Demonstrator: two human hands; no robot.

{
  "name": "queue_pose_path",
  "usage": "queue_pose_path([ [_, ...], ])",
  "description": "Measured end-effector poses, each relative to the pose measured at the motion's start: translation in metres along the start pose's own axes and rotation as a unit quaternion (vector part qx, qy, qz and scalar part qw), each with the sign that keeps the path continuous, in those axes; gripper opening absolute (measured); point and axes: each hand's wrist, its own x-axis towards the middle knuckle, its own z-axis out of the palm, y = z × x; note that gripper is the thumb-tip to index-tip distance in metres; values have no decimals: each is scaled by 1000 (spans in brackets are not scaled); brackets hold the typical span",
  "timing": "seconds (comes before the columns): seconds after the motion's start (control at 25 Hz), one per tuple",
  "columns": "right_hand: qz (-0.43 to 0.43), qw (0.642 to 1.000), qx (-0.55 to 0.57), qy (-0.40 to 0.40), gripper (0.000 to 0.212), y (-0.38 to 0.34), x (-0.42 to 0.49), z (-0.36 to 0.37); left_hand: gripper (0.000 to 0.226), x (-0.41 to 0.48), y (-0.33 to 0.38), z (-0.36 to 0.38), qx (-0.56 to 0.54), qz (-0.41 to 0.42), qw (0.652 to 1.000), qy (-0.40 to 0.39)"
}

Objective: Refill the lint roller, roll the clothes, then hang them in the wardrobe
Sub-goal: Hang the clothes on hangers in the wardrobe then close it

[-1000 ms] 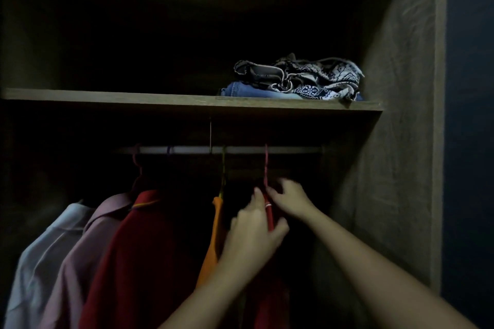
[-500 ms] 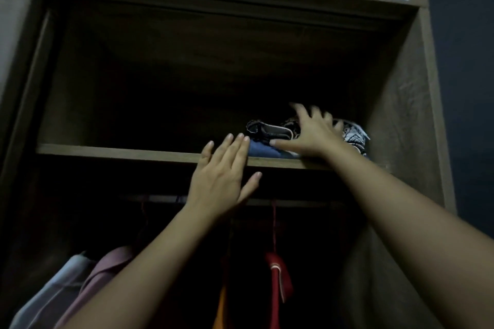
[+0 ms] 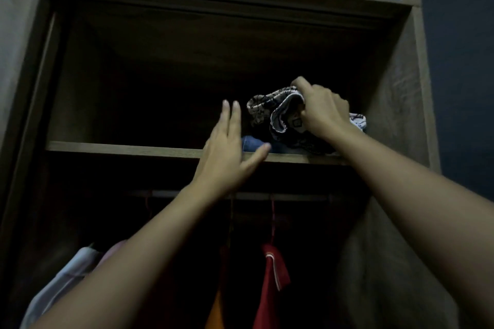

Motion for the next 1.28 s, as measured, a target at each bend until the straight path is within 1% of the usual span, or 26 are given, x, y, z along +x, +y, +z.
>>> queue_pose_path([
  [0.08,-1,1000,30,7,46,1,-4,-41,105,16,24,-18,-46,21,997,50],
  [0.16,-4,996,84,12,49,2,-10,-84,113,28,50,-33,-100,54,992,56],
  [0.2,-12,993,119,-2,49,3,-13,-102,113,32,63,-40,-137,61,987,62],
  [0.28,-47,979,186,-64,42,9,-23,-135,99,29,87,-52,-197,75,972,105],
  [0.36,-67,960,245,-120,34,18,-37,-158,78,16,109,-60,-207,79,964,148],
  [0.4,-67,950,270,-140,33,23,-46,-166,68,7,120,-64,-200,69,965,152],
  [0.48,-69,929,316,-180,30,31,-66,-180,47,-13,139,-70,-208,47,971,111],
  [0.52,-75,918,336,-195,29,35,-75,-187,39,-22,147,-74,-241,51,966,74],
  [0.6,-89,898,369,-223,25,42,-95,-207,32,-41,161,-88,-326,65,943,6],
  [0.64,-86,885,389,-241,25,47,-105,-217,30,-49,164,-95,-335,67,940,-6],
  [0.68,-70,870,407,-270,30,53,-116,-228,29,-57,169,-102,-319,60,946,-13],
  [0.72,-49,852,416,-314,40,59,-127,-236,28,-65,172,-108,-285,52,957,-23],
  [0.8,-20,826,377,-418,64,69,-151,-240,32,-86,179,-109,-209,42,975,-61],
  [0.84,-23,822,343,-454,72,71,-164,-239,35,-97,181,-106,-189,39,977,-91],
  [0.88,-25,819,322,-474,76,73,-175,-237,39,-106,182,-103,-187,34,973,-130],
  [0.92,-22,813,321,-485,77,75,-186,-236,45,-117,183,-102,-201,22,963,-179],
  [1.0,-7,786,361,-502,77,74,-205,-236,59,-136,186,-112,-224,-28,933,-279],
  [1.08,6,759,398,-516,79,73,-219,-237,70,-149,189,-129,-229,-84,903,-355],
  [1.12,8,755,402,-518,78,70,-224,-237,70,-154,191,-136,-241,-99,890,-373],
  [1.16,4,757,393,-522,76,68,-228,-237,66,-157,191,-141,-259,-103,886,-372],
  [1.2,-8,766,372,-524,74,64,-231,-237,60,-158,190,-143,-271,-93,892,-350],
  [1.28,-43,812,306,-495,76,52,-241,-236,43,-160,187,-146,-264,-64,922,-277],
])
